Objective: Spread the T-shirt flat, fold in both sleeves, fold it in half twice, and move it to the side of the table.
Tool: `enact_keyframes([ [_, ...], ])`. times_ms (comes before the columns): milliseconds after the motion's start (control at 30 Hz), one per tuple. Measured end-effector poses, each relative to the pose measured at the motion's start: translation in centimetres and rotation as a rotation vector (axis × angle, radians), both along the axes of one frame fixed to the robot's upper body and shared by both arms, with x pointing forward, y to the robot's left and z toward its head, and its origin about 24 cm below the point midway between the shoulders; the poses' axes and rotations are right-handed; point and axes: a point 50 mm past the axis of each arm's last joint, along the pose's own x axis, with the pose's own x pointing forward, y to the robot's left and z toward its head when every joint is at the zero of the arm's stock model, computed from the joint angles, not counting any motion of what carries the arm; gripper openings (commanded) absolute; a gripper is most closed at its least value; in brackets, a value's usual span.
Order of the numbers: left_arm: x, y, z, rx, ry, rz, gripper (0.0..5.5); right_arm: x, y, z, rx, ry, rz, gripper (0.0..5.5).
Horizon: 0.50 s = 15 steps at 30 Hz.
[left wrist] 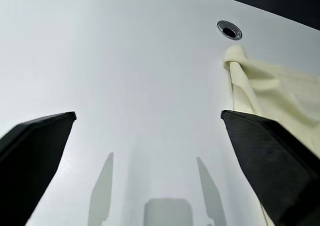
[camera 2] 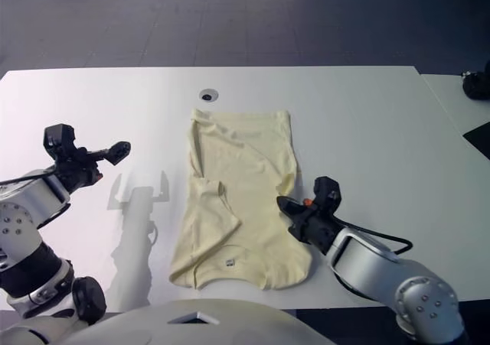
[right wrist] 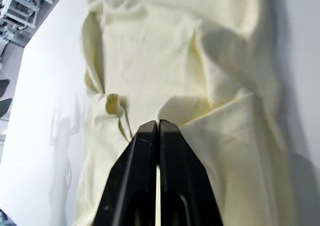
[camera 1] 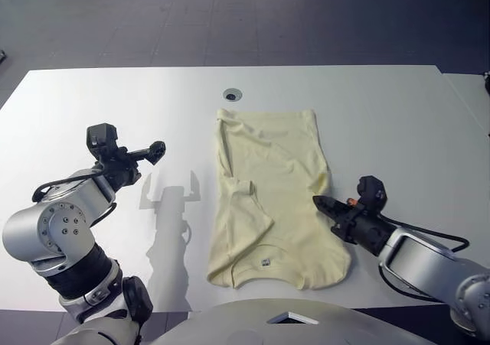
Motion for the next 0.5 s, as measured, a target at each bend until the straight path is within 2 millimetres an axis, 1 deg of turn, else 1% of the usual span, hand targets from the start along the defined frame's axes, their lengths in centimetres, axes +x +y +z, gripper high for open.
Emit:
enact_keyframes([
  [67, 0.2, -0.3, 0.0, -0.006, 0.001, -0.015, 5.4, 0.8, 1.0, -0.7, 0.01, 0.007, 0.01, 0.48],
  [100, 0.2, -0.4, 0.0, -0.007, 0.0, -0.021, 5.4, 1.1, 1.4, -0.8, 0.023, 0.007, 0.018, 0.69],
  [133, 0.3, -0.6, 0.1, -0.008, -0.003, -0.027, 5.4, 1.6, 2.2, -0.7, 0.074, 0.001, 0.015, 0.75],
  [200, 0.4, -0.7, 0.1, -0.01, -0.007, -0.036, 5.4, 2.2, 3.3, 0.1, 0.177, -0.024, 0.015, 1.13],
  [267, 0.4, -0.9, 0.0, -0.009, 0.003, -0.048, 5.4, 2.8, 3.5, 1.3, 0.264, -0.054, 0.001, 1.44],
  [333, 0.4, -1.4, -0.2, -0.017, 0.013, -0.094, 5.4, 3.1, 2.8, 2.2, 0.288, -0.089, -0.03, 1.73],
  [367, 0.1, -1.9, -0.4, -0.018, 0.022, -0.166, 5.4, 3.3, 1.7, 2.8, 0.272, -0.127, -0.044, 1.93],
  [433, -0.7, -2.6, -0.7, 0.0, 0.015, -0.286, 5.4, 3.8, -0.9, 4.1, 0.146, -0.25, -0.043, 2.28],
  [500, -1.4, -2.6, -0.8, 0.056, -0.007, -0.375, 5.4, 3.9, -3.1, 5.0, -0.065, -0.361, 0.027, 2.64],
])
